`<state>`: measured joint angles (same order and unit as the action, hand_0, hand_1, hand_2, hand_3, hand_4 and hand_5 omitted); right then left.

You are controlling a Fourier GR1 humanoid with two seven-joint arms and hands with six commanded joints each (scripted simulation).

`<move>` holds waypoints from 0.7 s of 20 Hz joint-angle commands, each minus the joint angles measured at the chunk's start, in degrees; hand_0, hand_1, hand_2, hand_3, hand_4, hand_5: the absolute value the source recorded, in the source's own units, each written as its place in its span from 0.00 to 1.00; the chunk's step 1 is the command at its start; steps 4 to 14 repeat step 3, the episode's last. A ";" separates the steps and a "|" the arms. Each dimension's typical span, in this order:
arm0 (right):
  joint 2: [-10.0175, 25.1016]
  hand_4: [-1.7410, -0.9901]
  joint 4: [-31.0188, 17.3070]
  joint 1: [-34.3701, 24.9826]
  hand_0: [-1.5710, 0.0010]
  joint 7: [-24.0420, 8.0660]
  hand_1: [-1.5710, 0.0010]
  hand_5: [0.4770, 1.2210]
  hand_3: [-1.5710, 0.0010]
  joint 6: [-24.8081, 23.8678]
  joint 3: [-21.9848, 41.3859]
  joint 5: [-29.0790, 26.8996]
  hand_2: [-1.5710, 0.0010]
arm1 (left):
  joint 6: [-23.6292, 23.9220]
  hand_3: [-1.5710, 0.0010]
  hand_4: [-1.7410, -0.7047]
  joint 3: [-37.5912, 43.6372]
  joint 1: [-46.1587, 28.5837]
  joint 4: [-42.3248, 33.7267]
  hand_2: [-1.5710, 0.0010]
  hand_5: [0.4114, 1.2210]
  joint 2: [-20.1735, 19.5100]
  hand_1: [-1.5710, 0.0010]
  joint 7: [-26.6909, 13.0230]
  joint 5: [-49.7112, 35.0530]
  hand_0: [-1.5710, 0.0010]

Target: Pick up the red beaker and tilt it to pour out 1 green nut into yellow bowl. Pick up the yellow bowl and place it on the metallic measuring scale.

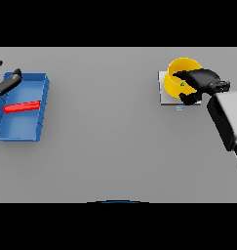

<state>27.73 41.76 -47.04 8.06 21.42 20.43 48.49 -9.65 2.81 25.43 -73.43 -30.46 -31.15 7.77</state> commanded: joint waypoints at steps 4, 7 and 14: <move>0.10 0.47 0.02 0.19 0.96 -0.10 0.96 0.41 0.97 0.84 0.08 -0.14 0.97 | 0.05 1.00 0.88 0.00 -0.44 -0.18 1.00 0.43 -0.13 1.00 0.15 0.12 1.00; 0.10 0.47 0.02 0.19 0.96 -0.10 0.96 0.41 0.97 0.84 0.08 -0.14 0.97 | 0.05 1.00 0.88 0.00 -0.44 -0.18 1.00 0.43 -0.13 1.00 0.15 0.12 1.00; 0.10 0.47 0.02 0.19 0.96 -0.10 0.96 0.41 0.97 0.84 0.08 -0.14 0.97 | 0.05 1.00 0.88 0.00 -0.44 -0.18 1.00 0.43 -0.13 1.00 0.15 0.12 1.00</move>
